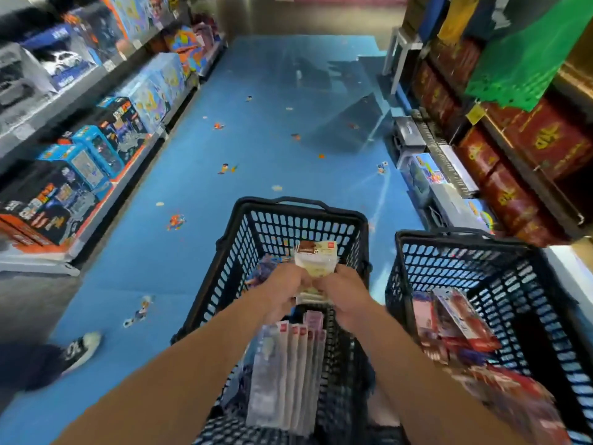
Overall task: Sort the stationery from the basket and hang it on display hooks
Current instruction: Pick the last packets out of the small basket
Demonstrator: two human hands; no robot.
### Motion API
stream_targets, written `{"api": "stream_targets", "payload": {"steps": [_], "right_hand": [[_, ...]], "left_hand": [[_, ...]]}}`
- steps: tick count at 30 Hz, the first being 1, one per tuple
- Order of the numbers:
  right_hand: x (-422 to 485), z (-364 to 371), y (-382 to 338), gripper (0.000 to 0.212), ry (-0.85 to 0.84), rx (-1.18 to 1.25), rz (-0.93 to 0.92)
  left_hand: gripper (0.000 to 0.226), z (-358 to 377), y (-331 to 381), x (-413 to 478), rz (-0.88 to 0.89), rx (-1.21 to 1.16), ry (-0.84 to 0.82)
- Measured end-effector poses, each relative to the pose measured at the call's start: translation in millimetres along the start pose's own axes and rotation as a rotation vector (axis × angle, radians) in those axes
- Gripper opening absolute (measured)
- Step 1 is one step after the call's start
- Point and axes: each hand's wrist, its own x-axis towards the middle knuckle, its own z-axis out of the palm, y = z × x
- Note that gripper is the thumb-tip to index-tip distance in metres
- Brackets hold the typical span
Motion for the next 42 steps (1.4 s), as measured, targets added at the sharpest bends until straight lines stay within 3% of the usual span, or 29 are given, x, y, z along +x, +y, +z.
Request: {"api": "stream_targets", "payload": {"steps": [2,5,14,19,23,26,34,40,42], "right_hand": [[29.5,7.7,16.8,0.04,0.071,0.033,0.062],[69.9,14.9,45.4,0.039,0.161,0.071,0.151],[141.5,25.7,102.3,0.045,0.392,0.168,0.257],[154.9,27.7,114.0,0.044,0.414,0.122,0.317],[157.0,22.7,109.7,0.04,0.44,0.067,0.324],[153.1,22.4,101.2,0.041,0.431,-0.001,0.331],[133.0,23.0,82.3,0.033,0.397,-0.075,0.274],[102.9,21.5,64.5,0.021,0.349,-0.075,0.184],[88.0,20.4,57.2,0.024,0.317,-0.077,0.149]], "left_hand": [[0.012,-5.7,-14.6,49.2,-0.055,0.033,0.003],[0.037,-8.0,-39.8,106.7,-0.114,0.089,-0.019],[0.039,3.8,-89.6,200.0,-0.084,0.197,-0.113],[0.032,14.2,-81.4,182.0,-0.076,0.228,-0.126],[0.045,16.8,-88.2,185.5,-0.124,0.229,-0.155],[0.034,14.9,-82.9,183.8,-0.146,0.216,-0.164],[0.051,11.5,-69.2,168.3,-0.1,0.27,-0.124],[0.017,7.4,-52.9,130.9,0.01,0.329,-0.039],[0.021,6.5,-48.4,114.5,0.076,0.344,-0.02]]}}
